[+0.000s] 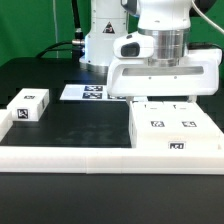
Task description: Assemble cabinet
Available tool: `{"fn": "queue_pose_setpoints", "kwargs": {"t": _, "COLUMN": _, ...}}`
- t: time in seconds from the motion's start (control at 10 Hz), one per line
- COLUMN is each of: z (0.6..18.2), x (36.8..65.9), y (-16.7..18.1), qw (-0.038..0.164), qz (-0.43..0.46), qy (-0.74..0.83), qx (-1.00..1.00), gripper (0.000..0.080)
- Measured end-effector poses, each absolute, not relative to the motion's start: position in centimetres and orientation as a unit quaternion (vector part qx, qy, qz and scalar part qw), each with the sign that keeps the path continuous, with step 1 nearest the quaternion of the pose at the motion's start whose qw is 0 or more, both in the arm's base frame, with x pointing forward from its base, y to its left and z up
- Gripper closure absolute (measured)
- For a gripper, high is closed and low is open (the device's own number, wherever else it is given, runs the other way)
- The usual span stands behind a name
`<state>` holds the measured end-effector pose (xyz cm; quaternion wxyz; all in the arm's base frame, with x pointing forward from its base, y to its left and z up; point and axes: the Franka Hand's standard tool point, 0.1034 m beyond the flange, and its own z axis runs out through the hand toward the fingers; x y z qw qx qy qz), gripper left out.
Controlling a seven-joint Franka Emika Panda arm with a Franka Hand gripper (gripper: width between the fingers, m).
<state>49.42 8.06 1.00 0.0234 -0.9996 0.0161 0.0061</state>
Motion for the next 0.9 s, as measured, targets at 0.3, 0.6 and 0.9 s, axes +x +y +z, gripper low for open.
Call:
{"fn": "queue_pose_setpoints", "kwargs": {"t": 0.3, "z": 0.71, "x": 49.40, "y": 8.12, "qw": 0.024, "qz": 0.008, "qy": 0.016, "qx": -1.000, "gripper": 0.0002}}
{"fn": "queue_pose_setpoints", "kwargs": {"t": 0.6, "z": 0.70, "x": 49.41, "y": 8.15, "qw": 0.024, "qz": 0.008, "qy": 0.015, "qx": -1.000, "gripper": 0.0002}}
{"fn": "queue_pose_setpoints", "kwargs": {"t": 0.9, "z": 0.60, "x": 49.26, "y": 7.90, "qw": 0.024, "qz": 0.009, "qy": 0.008, "qx": -1.000, "gripper": 0.0258}}
